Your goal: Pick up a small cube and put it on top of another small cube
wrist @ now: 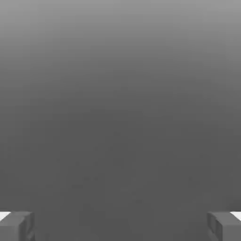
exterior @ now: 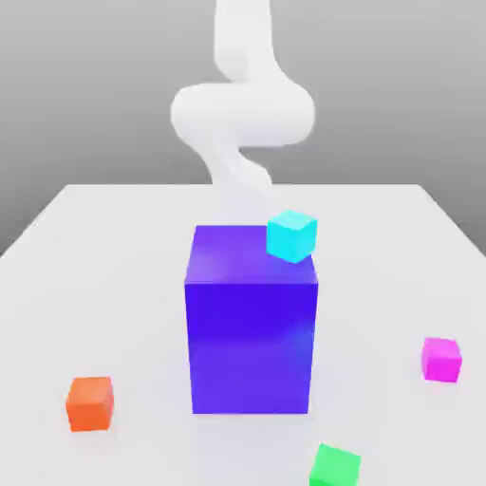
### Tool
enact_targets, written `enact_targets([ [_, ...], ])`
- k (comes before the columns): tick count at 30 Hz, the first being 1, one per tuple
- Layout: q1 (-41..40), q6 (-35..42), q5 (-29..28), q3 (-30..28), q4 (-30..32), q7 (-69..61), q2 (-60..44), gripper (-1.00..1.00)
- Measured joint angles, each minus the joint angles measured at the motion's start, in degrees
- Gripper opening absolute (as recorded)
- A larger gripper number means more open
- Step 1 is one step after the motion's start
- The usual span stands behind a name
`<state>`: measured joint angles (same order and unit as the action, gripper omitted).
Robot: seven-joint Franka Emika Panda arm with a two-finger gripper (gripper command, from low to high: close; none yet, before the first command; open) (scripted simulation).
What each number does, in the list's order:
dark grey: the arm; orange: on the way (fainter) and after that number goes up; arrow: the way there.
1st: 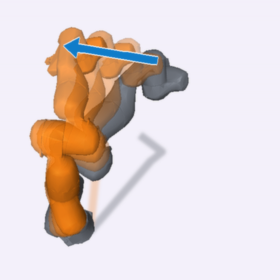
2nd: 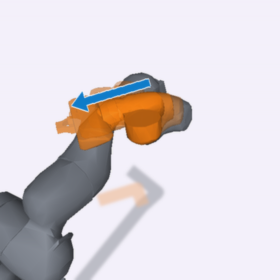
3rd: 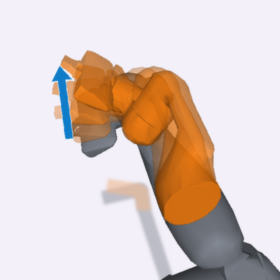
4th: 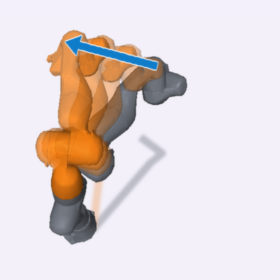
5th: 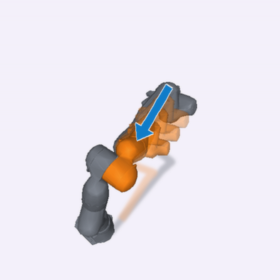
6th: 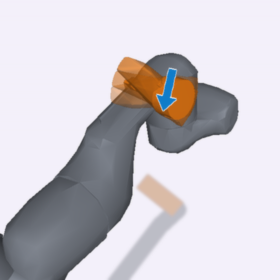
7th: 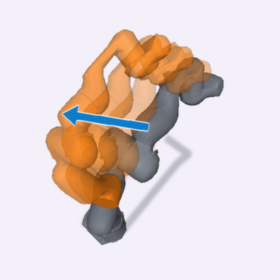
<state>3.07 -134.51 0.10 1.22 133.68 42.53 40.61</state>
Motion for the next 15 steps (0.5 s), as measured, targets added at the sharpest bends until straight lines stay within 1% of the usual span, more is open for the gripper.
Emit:
enact_targets([
  [10, 11.8, -11.0, -0.1, 6.1, 7.7, -13.0, -21.0, 0.00],
  [15, 17.0, -16.4, -1.1, 9.8, 11.4, -18.7, -31.4, 0.00],
])
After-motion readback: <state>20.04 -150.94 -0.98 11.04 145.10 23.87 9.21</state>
